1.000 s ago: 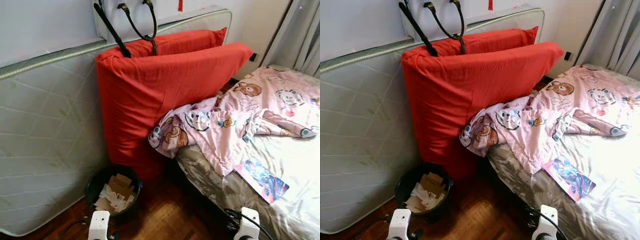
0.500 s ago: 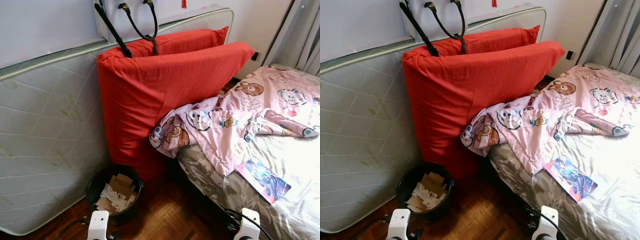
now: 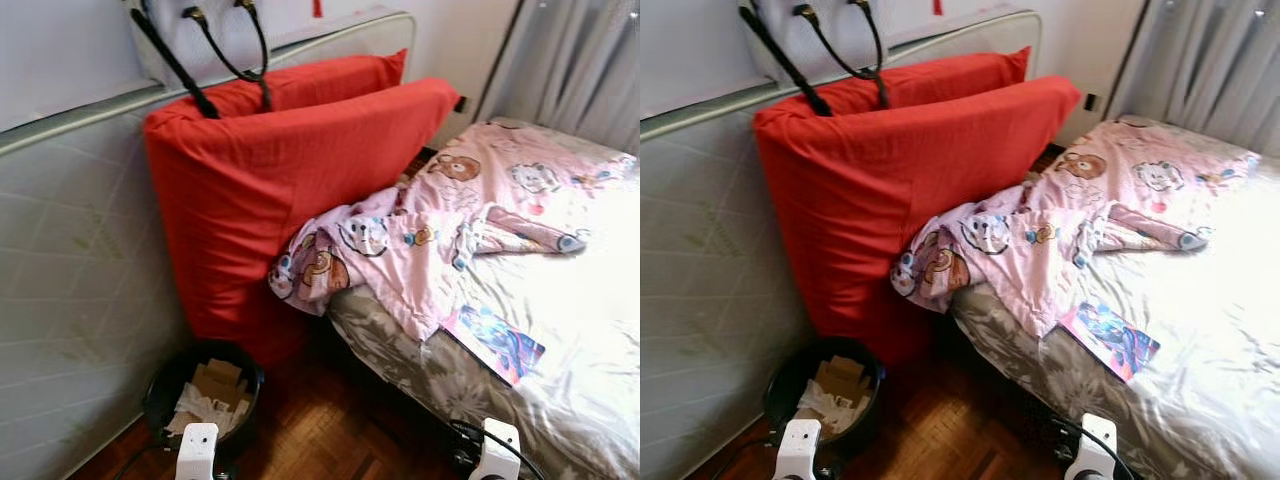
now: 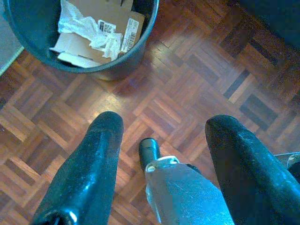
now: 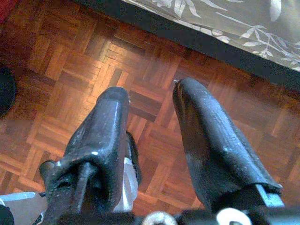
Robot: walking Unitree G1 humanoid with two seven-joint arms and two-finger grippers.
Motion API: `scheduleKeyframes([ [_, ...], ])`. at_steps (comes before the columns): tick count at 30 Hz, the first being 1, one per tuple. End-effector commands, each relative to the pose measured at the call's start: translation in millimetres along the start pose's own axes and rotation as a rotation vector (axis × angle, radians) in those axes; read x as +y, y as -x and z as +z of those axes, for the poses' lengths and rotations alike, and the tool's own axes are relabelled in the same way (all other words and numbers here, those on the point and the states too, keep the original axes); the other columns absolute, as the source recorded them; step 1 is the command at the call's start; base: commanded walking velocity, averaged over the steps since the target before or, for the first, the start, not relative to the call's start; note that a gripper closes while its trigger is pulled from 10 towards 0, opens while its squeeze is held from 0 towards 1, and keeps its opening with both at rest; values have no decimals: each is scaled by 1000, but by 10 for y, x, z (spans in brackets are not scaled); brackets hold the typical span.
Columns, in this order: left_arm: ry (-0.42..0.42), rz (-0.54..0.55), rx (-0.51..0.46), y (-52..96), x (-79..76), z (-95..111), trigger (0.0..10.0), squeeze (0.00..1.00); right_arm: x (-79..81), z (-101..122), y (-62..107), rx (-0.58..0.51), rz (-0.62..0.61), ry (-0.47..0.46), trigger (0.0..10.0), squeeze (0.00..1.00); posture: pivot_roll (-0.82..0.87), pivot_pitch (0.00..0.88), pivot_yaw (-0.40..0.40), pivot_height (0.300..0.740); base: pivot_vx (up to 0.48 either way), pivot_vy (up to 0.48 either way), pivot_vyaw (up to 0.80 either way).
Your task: Clean up the room
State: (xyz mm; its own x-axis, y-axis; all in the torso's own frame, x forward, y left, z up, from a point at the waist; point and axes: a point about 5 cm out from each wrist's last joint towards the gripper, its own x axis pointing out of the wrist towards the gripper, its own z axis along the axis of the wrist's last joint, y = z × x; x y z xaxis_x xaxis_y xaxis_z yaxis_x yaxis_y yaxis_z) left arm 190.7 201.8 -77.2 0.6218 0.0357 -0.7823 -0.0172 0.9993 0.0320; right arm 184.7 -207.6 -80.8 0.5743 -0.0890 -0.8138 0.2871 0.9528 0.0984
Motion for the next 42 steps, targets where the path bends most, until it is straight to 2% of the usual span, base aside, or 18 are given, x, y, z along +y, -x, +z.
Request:
scheduleKeyframes([
  [1,-18,4,16,8,8,-42,10000,0,-6,10,-1,2,-2,3,10000,0,-1,0,-34,740,0,-480,-663],
  [16,3,13,24,6,10,-45,10000,0,-6,30,-3,-7,-3,2,10000,0,7,0,-37,740,0,-42,-655],
  [30,16,12,26,6,14,-43,10000,0,13,41,-4,-22,12,-20,10000,0,11,0,-31,740,0,0,0],
  [36,1,11,33,14,45,-61,10000,0,39,6,-2,-17,13,-29,10000,0,-13,0,4,740,0,0,0],
  [42,1,3,27,17,52,-62,10000,0,45,-3,-1,-19,18,-30,10000,0,-20,0,5,740,0,0,0],
])
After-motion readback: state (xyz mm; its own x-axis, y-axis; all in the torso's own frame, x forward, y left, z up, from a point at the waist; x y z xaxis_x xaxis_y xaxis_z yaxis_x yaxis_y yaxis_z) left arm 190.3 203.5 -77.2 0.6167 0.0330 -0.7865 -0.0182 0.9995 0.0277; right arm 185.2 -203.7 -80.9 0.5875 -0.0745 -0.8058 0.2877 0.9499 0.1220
